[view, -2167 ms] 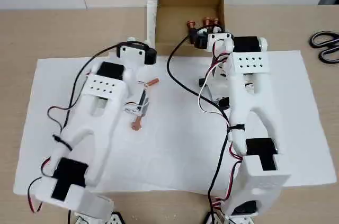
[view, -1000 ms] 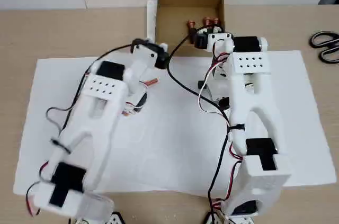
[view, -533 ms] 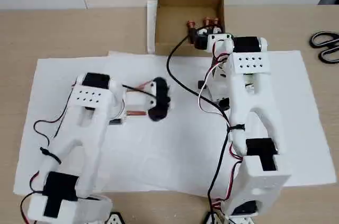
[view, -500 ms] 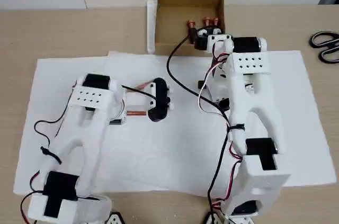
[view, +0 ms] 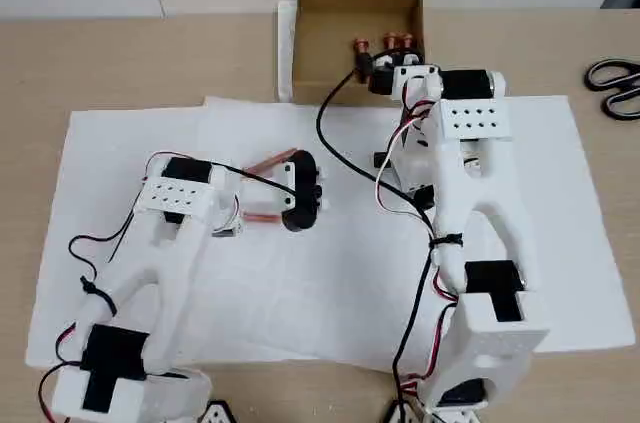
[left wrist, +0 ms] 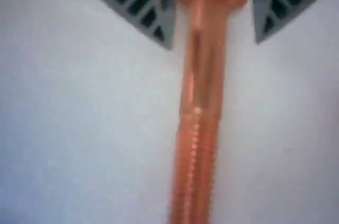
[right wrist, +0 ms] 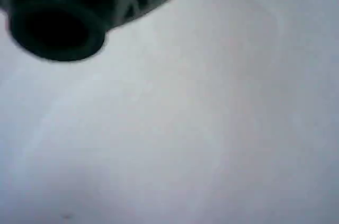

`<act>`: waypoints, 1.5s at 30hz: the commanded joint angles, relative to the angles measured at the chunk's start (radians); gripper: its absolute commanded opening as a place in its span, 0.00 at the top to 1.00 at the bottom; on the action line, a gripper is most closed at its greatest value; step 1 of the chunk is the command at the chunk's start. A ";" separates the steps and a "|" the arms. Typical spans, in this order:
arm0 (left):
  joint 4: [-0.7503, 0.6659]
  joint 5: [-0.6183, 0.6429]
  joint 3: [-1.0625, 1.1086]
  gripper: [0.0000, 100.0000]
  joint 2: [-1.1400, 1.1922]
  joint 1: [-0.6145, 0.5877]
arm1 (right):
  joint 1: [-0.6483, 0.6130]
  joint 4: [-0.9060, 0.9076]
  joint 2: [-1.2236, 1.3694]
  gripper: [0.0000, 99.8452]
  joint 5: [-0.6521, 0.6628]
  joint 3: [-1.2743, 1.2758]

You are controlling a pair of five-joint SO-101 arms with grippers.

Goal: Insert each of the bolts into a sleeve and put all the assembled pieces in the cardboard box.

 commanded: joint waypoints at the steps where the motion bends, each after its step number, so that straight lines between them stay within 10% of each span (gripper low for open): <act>1: -0.034 -0.074 -0.015 0.87 -0.054 -0.009 | 0.007 0.016 -0.070 1.00 -0.009 -0.003; 18: 0.103 0.193 -0.271 0.87 -0.061 -0.133 | 0.008 0.016 -0.070 1.00 -0.009 -0.003; 30: 0.333 1.668 -0.601 0.87 -0.061 -0.129 | 0.007 0.016 -0.070 1.00 -0.009 -0.003; 45: 0.525 2.530 -0.503 0.87 0.063 -0.100 | 0.001 0.019 -0.070 1.00 -0.035 -0.003</act>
